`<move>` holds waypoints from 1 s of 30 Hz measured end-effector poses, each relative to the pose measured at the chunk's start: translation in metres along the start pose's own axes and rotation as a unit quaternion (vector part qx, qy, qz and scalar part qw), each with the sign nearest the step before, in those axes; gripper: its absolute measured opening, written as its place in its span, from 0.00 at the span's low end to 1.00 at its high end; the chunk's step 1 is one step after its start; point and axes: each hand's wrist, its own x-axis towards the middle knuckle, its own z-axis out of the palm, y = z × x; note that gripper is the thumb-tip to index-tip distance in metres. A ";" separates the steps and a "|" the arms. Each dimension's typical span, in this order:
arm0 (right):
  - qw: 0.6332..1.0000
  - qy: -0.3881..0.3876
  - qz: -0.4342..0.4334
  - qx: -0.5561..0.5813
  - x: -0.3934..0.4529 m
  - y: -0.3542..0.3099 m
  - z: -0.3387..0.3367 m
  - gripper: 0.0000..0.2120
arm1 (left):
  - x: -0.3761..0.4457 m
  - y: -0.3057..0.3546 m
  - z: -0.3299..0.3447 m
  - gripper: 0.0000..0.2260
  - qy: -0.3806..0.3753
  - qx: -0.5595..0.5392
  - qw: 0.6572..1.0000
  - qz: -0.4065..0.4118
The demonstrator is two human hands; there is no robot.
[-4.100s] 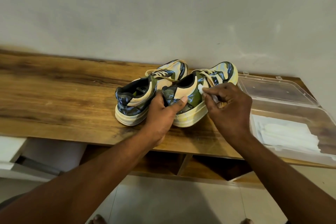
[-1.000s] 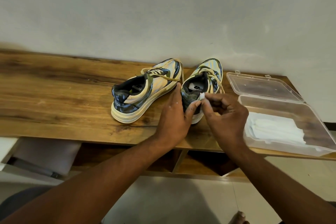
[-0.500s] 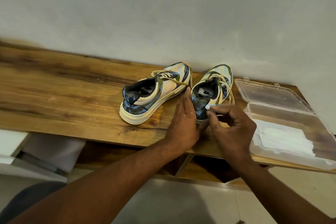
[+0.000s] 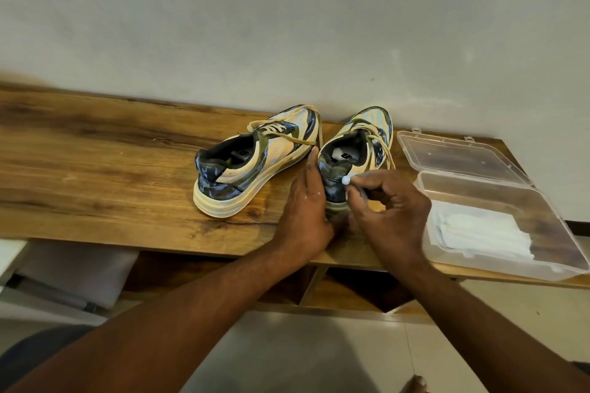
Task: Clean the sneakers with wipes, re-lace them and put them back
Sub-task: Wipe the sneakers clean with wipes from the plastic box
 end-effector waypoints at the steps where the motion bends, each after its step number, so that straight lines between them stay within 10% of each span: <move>1: 0.999 0.022 0.033 0.010 0.004 0.003 0.000 0.07 | 0.000 0.000 0.000 0.55 0.005 -0.001 1.000 0.002; 4: 0.993 0.070 0.089 0.013 0.010 0.006 0.000 0.07 | -0.001 0.000 0.000 0.56 0.012 0.007 1.000 0.002; 11: 0.993 -0.037 -0.100 -0.042 -0.006 -0.010 0.007 0.06 | -0.005 0.001 -0.003 0.51 0.017 -0.001 1.000 0.011; 22: 0.990 0.128 0.062 0.019 0.031 -0.005 -0.011 0.05 | -0.002 0.028 -0.014 0.48 0.080 -0.014 0.996 0.025; 30: 0.992 0.036 -0.111 -0.054 0.020 -0.018 -0.012 0.03 | -0.003 0.040 -0.012 0.49 0.090 0.007 0.996 0.017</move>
